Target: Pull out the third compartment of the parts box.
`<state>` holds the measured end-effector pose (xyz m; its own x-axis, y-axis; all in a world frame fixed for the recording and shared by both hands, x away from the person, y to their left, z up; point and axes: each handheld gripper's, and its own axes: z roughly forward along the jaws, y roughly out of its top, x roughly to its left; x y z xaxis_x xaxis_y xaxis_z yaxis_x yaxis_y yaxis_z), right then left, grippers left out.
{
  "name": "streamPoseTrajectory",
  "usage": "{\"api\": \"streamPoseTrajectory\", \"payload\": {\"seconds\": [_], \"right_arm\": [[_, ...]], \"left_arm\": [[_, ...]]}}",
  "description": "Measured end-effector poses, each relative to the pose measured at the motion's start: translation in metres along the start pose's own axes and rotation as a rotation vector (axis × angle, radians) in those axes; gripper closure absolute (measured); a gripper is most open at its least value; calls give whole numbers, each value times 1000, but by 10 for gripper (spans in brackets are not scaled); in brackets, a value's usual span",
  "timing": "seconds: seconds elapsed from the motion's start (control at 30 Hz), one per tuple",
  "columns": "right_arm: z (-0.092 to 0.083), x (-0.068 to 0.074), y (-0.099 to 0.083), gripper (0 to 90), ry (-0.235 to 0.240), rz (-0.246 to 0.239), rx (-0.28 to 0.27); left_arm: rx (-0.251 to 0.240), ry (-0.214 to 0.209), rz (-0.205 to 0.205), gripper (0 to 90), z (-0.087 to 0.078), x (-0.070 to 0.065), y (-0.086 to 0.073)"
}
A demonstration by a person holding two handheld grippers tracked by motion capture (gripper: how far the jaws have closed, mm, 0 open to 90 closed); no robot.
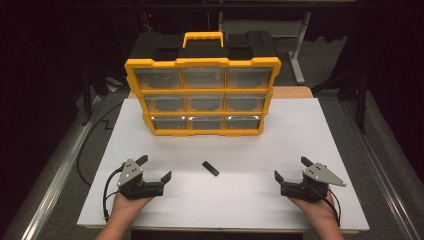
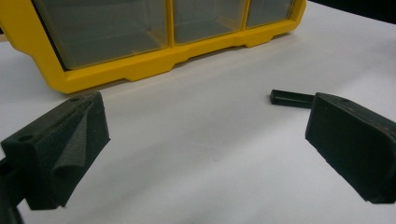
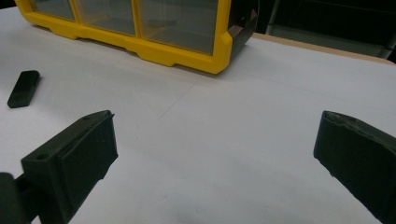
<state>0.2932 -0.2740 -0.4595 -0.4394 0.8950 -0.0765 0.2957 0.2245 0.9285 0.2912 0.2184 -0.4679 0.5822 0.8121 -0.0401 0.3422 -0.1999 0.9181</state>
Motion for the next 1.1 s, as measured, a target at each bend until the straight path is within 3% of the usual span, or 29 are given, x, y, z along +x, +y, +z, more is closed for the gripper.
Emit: {"api": "streamPoseTrajectory", "payload": {"seconds": [0.6, 1.1], "right_arm": [[7, -2, 1, 1, -6, 0, 8], [32, 3, 10, 1, -4, -16, 26]], "left_arm": [[6, -4, -6, 8, 0, 2, -1], [14, -6, -19, 8, 2, 3, -1]]}}
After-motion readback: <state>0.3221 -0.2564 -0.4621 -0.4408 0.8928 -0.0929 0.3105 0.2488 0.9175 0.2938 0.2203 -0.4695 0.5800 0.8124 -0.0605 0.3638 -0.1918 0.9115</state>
